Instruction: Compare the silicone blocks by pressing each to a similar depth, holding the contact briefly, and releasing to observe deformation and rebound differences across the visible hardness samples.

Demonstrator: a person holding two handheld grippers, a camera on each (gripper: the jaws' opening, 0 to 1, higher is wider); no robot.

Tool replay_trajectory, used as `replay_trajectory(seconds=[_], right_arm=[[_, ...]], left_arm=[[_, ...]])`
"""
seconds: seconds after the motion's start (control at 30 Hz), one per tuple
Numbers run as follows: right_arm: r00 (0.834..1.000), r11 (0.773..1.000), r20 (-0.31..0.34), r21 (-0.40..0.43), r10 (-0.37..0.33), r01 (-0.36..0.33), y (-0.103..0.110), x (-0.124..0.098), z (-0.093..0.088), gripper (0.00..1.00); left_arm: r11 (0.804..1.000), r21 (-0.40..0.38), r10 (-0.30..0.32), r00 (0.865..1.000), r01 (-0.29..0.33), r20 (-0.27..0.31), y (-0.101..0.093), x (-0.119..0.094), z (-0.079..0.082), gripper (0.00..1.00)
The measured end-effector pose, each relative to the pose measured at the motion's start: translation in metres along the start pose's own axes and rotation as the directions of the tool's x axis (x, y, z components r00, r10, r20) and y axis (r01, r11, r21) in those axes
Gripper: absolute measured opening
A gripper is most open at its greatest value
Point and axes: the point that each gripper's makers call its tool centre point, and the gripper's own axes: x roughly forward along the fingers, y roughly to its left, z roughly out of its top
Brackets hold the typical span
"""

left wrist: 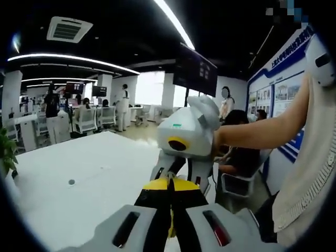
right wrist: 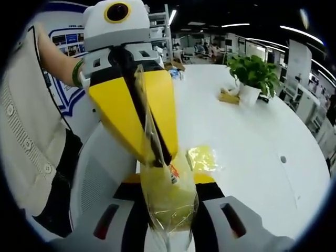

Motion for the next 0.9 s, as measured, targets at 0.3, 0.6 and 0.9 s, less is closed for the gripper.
replay_trajectory(seconds=[0.3,0.6,0.9], right_arm=[[1.000,1.000,-0.019,-0.008,0.013,-0.013,0.002,0.003,-0.003,0.25],[0.998,1.000,-0.061,-0.005,0.028,-0.028,0.002,0.009,-0.009,0.27],[0.997,0.999,-0.072,-0.005,0.033,-0.033,0.000,0.015,-0.011,0.28]], left_arm=[[0.999,-0.040,0.000,1.000,0.001,0.013,0.000,-0.002,-0.004,0.00],[0.997,-0.073,0.001,1.000,0.000,0.019,0.003,-0.003,-0.010,0.00],[0.990,-0.143,0.002,0.999,0.003,0.037,0.012,-0.009,-0.015,0.00]])
